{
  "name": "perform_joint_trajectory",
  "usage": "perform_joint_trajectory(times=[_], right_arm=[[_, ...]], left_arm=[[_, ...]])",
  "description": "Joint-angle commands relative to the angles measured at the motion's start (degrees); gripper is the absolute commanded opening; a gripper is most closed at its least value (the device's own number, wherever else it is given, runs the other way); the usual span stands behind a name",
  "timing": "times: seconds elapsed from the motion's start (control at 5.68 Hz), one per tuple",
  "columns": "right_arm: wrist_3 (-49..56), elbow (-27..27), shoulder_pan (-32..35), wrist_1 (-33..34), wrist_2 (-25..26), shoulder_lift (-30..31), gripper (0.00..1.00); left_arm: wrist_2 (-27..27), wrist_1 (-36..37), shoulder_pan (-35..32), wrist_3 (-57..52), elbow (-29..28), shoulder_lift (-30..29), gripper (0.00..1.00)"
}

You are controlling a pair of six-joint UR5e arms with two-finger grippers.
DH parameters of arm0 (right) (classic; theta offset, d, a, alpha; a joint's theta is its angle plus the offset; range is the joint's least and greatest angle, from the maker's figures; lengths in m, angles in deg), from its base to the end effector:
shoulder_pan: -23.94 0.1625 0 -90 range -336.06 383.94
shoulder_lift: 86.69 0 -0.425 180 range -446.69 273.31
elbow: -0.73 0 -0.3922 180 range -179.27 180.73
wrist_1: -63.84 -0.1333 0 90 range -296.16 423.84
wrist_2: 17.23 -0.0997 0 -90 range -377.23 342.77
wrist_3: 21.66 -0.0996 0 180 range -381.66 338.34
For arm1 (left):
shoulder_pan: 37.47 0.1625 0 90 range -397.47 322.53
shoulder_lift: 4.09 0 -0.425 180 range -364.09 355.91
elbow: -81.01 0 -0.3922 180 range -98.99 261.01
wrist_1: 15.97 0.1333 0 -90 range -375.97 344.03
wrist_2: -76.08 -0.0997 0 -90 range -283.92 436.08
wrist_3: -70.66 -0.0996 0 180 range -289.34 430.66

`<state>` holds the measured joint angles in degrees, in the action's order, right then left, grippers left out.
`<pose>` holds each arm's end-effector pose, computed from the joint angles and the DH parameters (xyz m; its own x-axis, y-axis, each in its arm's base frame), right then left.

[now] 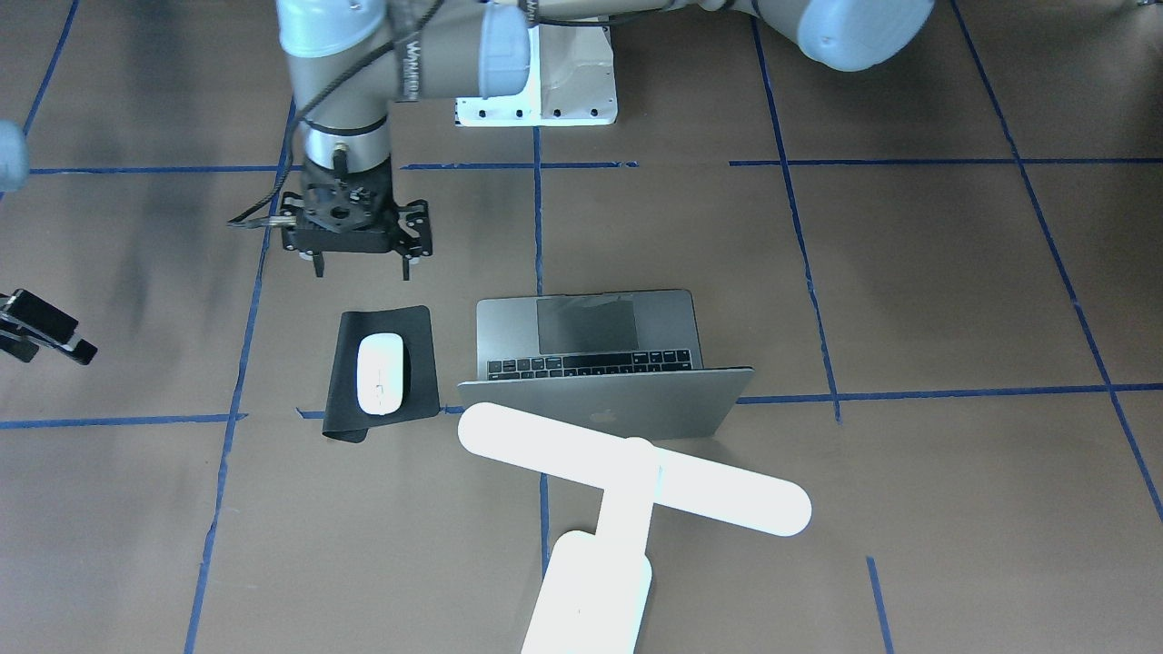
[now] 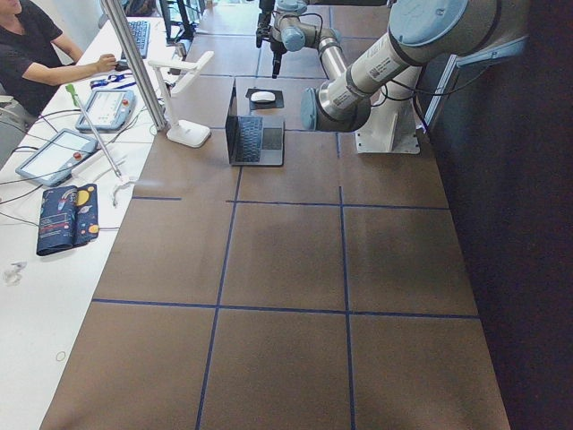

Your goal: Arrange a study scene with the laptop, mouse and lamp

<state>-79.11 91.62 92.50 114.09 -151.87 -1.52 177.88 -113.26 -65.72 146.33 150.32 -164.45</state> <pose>-0.1408 -0.5318 0.5255 0.4739 0.1594 0.8660 -0.2660 0.9634 -0.0318 0.6426 -0.4735 -0.0241 0.5426 -0.0165 -0.8398 0.1837 0.9779 0.0995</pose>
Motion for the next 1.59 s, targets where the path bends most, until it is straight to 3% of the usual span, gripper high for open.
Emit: perform_joint_trajectory(times=[0.0,0.35,0.53,0.7,0.88,1.23,1.41], right_arm=[[12.11,-0.10,4.45,0.47,-0.09,3.76,1.00],[22.05,-0.01,10.33,4.49,-2.79,5.78,1.00],[28.55,0.34,11.14,6.77,-2.73,7.19,1.00],[40.63,0.95,12.81,13.06,-2.21,8.60,1.00],[53.19,2.35,15.17,22.26,-1.94,9.13,1.00],[70.12,14.60,19.91,48.42,2.43,9.31,1.00],[73.84,14.93,21.25,51.07,2.46,10.53,1.00]], left_arm=[[6.37,0.52,-3.90,-5.94,9.83,9.75,1.00],[12.87,0.52,-7.93,-14.38,23.62,26.26,1.00],[13.42,0.52,-9.09,-16.24,26.38,30.16,1.00],[14.21,0.78,-10.23,-17.83,28.32,33.51,1.00],[14.30,2.44,-11.29,-21.32,31.91,37.80,1.00],[15.70,2.80,-14.88,-30.89,36.59,45.98,1.00],[17.28,2.80,-18.38,-37.55,38.17,50.72,1.00]])
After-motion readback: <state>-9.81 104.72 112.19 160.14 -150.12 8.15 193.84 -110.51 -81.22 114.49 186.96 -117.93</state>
